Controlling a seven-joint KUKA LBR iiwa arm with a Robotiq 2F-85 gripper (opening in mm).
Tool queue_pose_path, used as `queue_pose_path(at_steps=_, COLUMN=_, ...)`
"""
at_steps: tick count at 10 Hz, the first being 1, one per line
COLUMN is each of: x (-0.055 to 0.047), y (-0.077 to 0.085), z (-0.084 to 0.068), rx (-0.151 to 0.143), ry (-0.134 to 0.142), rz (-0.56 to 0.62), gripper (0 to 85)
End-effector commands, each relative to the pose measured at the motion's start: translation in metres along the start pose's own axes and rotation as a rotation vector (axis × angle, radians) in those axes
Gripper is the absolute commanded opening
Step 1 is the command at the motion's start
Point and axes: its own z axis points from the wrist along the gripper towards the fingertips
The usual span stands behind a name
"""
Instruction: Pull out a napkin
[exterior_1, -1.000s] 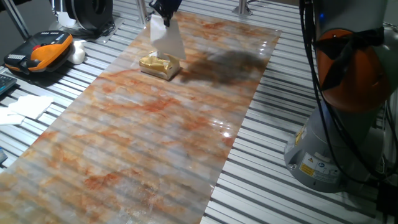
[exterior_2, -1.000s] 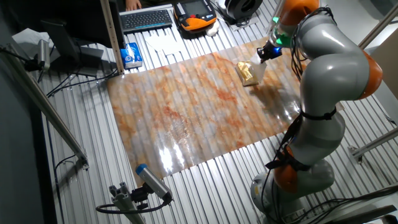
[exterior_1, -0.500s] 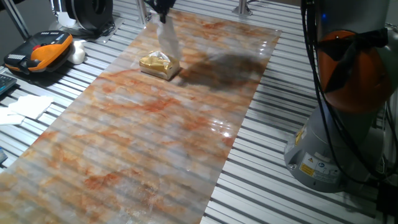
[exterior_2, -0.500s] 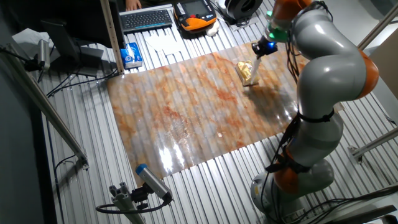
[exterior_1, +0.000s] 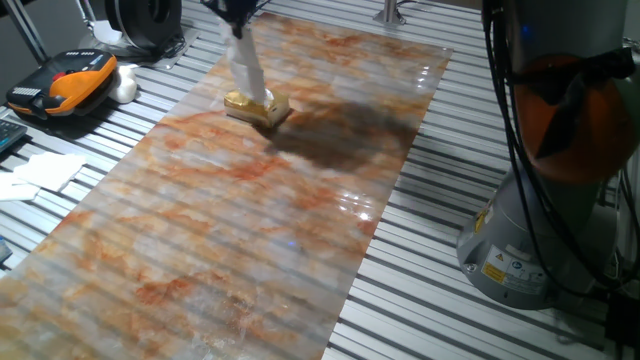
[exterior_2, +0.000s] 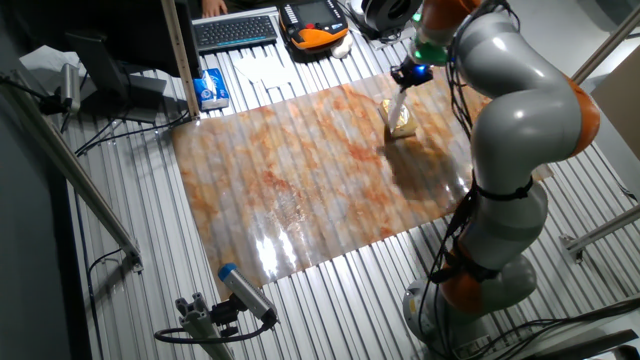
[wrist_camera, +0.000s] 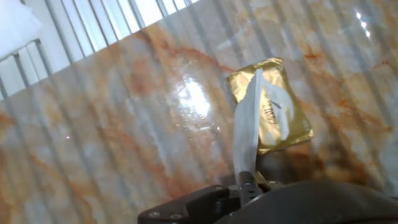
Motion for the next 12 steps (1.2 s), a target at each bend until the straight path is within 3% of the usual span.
queue_pose_path(at_steps=1, x=0.004, y=0.012, z=-0.002, rx=0.003, ry=-0.005, rz=0.004, gripper=0.0)
queue_pose_path(at_steps=3, x=0.008, y=0.028, z=0.000, rx=0.018, ry=-0.024, rz=-0.003, gripper=0.0)
queue_pose_path(at_steps=7, x=0.013, y=0.044, z=0.003, rx=0.049, ry=-0.042, rz=-0.036, gripper=0.0)
queue_pose_path(at_steps=11, x=0.013, y=0.053, z=0.010, rx=0.058, ry=-0.022, rz=-0.054, gripper=0.0)
queue_pose_path(at_steps=12, x=0.012, y=0.054, z=0.010, rx=0.067, ry=-0.031, rz=-0.040, gripper=0.0)
